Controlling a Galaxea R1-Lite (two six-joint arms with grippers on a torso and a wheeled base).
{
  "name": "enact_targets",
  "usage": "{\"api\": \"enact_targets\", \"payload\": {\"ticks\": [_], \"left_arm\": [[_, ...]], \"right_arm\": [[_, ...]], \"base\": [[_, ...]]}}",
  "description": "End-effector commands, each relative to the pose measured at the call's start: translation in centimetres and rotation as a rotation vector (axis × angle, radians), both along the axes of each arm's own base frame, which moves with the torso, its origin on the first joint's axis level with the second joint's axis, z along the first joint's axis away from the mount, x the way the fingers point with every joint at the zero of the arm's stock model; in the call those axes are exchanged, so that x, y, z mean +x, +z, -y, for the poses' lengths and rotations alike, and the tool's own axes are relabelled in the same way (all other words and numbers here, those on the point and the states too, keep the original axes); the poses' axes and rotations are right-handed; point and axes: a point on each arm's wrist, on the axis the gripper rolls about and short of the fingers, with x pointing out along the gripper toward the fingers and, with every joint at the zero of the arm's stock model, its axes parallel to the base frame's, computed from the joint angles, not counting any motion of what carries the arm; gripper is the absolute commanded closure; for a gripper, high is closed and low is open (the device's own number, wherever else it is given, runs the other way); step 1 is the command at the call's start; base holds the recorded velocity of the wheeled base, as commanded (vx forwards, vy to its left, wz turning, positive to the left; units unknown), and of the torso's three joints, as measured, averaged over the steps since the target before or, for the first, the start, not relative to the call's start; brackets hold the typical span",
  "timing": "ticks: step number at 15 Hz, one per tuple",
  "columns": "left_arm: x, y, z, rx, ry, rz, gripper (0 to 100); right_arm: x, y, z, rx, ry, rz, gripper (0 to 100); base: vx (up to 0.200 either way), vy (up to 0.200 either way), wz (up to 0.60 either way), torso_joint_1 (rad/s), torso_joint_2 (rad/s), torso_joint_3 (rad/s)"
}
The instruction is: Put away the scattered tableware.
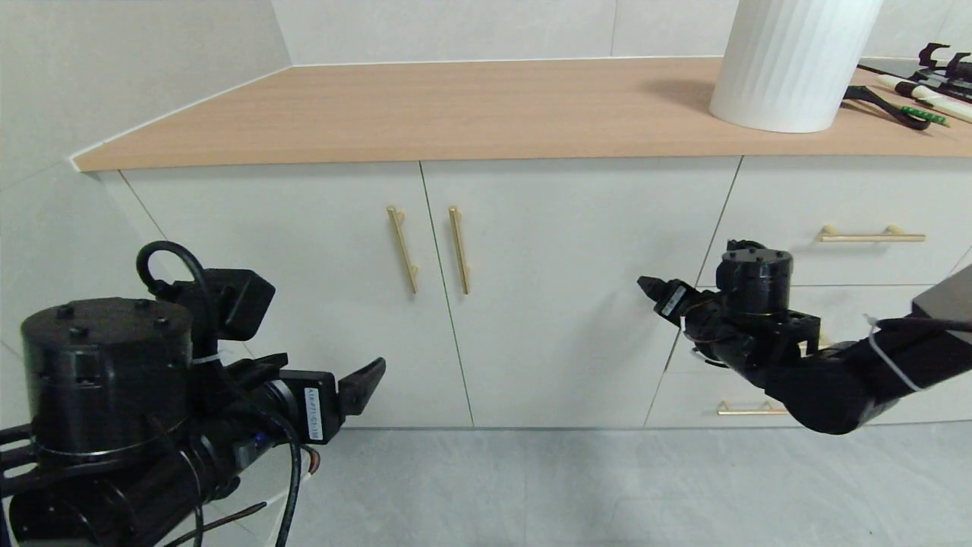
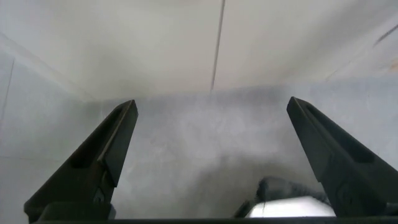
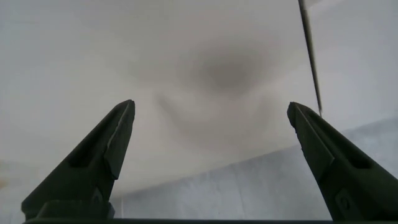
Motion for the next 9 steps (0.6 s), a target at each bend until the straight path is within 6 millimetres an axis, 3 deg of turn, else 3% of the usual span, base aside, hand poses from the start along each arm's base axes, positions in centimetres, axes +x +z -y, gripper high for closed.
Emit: {"api": "enact_targets", "payload": {"ticks": [1, 4, 6, 7, 9], "left_arm": [[-0.3, 0.6, -0.4, -0.035, 0.008, 0.055, 0], [-1.4, 3.1, -2.9, -0.101, 0.110, 0.190, 0], [-2.7, 3.5, -4.3, -0.115, 0.162, 0.227, 0], [-4.5, 2.9, -5.6, -0.114, 0.178, 0.244, 0], [-7.7, 0.7, -7.4, -0.007, 0.203, 0.249, 0]], "right_arm": [[-4.9, 4.8, 1.9, -0.042, 0.064, 0.140, 0], [-11.0, 7.2, 4.3, -0.212, 0.075, 0.264, 0], [-14.8, 8.4, 6.0, -0.256, 0.067, 0.342, 0], [-18.9, 8.6, 7.7, -0.290, 0.061, 0.393, 0], [-24.0, 6.3, 10.0, -0.435, 0.046, 0.415, 0]], "base": [[0.000, 0.000, 0.00, 0.000, 0.00, 0.000], [0.000, 0.000, 0.00, 0.000, 0.00, 0.000], [0.000, 0.000, 0.00, 0.000, 0.00, 0.000], [0.000, 0.000, 0.00, 0.000, 0.00, 0.000], [0.000, 0.000, 0.00, 0.000, 0.00, 0.000]]}}
